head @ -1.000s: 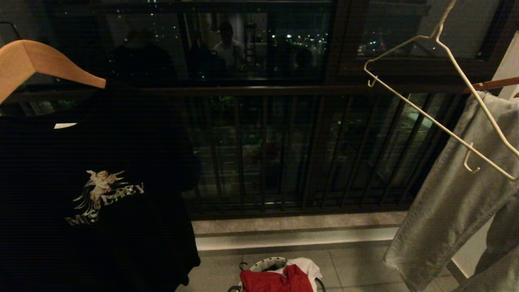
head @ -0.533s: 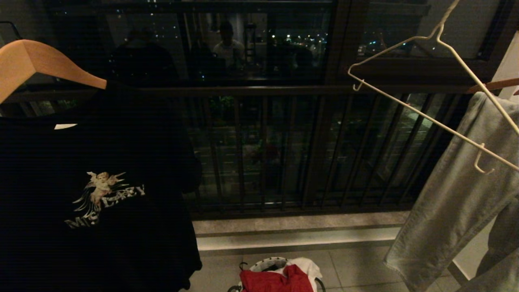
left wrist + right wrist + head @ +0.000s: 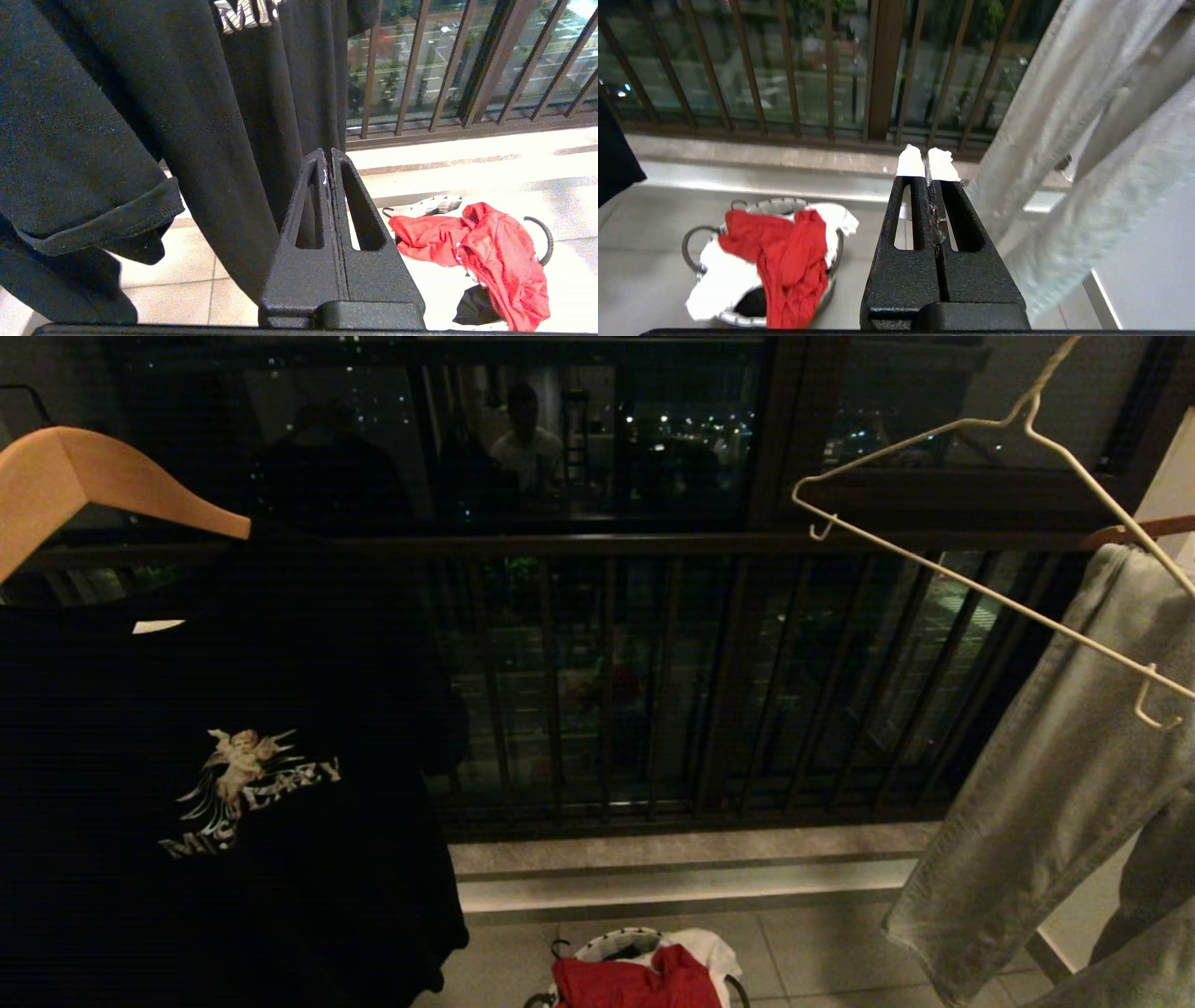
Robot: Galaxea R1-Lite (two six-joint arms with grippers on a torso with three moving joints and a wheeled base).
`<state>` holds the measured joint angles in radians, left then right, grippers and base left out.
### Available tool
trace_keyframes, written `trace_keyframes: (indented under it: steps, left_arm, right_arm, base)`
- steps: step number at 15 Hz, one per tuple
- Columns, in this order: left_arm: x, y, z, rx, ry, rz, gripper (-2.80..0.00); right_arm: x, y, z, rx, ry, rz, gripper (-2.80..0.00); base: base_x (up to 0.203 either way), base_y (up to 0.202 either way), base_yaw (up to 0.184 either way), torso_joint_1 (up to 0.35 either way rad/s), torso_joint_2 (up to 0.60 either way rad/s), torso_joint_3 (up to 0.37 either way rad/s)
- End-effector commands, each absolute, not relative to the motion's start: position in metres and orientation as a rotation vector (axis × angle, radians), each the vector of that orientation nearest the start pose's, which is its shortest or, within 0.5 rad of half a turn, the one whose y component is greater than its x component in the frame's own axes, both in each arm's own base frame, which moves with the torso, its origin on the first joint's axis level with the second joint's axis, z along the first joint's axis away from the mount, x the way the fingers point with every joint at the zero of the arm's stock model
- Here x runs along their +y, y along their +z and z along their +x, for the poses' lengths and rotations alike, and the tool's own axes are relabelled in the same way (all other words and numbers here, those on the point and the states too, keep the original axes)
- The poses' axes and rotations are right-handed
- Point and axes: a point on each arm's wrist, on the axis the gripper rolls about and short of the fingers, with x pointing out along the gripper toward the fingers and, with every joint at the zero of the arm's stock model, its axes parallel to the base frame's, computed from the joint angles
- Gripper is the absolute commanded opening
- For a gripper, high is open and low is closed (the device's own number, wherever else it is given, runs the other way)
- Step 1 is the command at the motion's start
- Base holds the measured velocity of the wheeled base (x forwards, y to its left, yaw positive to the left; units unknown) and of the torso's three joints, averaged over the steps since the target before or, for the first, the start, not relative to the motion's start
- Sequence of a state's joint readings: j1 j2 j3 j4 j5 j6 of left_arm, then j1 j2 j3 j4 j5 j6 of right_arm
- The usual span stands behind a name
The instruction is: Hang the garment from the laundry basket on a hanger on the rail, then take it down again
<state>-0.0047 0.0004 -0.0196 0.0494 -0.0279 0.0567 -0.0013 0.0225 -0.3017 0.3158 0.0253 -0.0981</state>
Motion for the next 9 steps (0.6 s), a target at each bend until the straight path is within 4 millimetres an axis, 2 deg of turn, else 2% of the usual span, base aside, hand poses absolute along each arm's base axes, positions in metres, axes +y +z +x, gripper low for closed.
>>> trace_keyframes:
  steps: [1,5,9]
  left_arm:
    - [0.0,0.074,-0.024,0.038,-0.034,0.048,-2.8]
    - [0.0,0.074,-0.024,0.037,-0.031,0.038,-2.8]
    - [0.0,0.074,-0.024,0.037,-0.026,0.032,-2.8]
  right_arm:
    - [0.001,0.104,-0.037,-0.007,0.024,-0.102,-2.8]
    - [0.001,0.082,-0.023,-0.053,0.028,-0.103,-2.8]
    - [0.001,0.075,-0.023,0.0,0.039,-0.105,-2.8]
  base:
    - [0.0,0.0,0.0,0.0,0.0,0.0]
    - [0.0,0.0,0.0,0.0,0.0,0.0]
    - [0.0,0.0,0.0,0.0,0.0,0.0]
